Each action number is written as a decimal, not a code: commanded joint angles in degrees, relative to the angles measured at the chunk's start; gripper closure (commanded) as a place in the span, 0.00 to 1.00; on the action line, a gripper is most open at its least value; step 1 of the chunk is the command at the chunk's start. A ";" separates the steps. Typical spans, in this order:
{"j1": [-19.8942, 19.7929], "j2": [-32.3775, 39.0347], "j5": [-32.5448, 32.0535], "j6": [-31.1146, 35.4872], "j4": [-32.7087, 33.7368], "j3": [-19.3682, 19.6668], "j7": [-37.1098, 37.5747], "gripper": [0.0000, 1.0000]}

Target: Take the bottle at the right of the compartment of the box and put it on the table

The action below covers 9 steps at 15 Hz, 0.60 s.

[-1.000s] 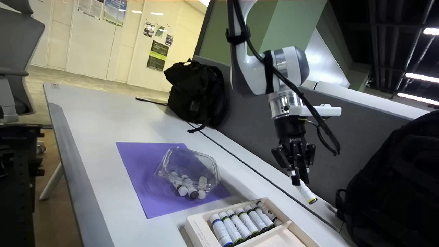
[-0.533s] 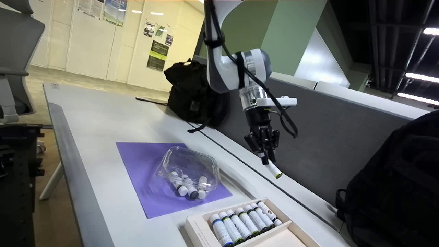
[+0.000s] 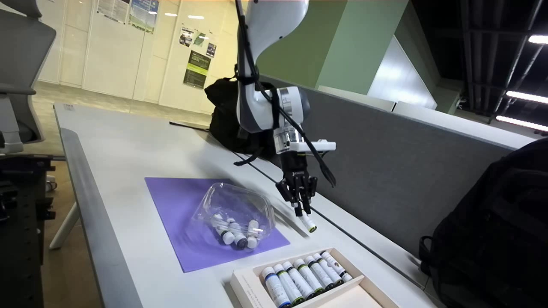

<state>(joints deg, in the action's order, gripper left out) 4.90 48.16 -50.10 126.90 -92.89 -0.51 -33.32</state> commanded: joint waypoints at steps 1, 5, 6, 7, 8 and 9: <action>0.04 4.13 -0.02 -0.78 4.29 0.01 2.48 0.93; -0.66 4.84 1.60 -1.58 5.64 -0.78 1.53 0.48; -0.89 3.97 2.33 -1.39 5.24 -1.05 1.17 0.46; -0.99 2.50 2.67 -0.97 4.39 -1.09 1.31 0.40; -1.20 1.04 3.32 -0.78 3.71 -1.24 1.23 0.34; -1.28 -0.37 3.76 -0.92 3.14 -1.28 1.23 0.26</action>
<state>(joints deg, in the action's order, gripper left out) 4.53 51.76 -47.69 126.62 -88.52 -0.92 -32.36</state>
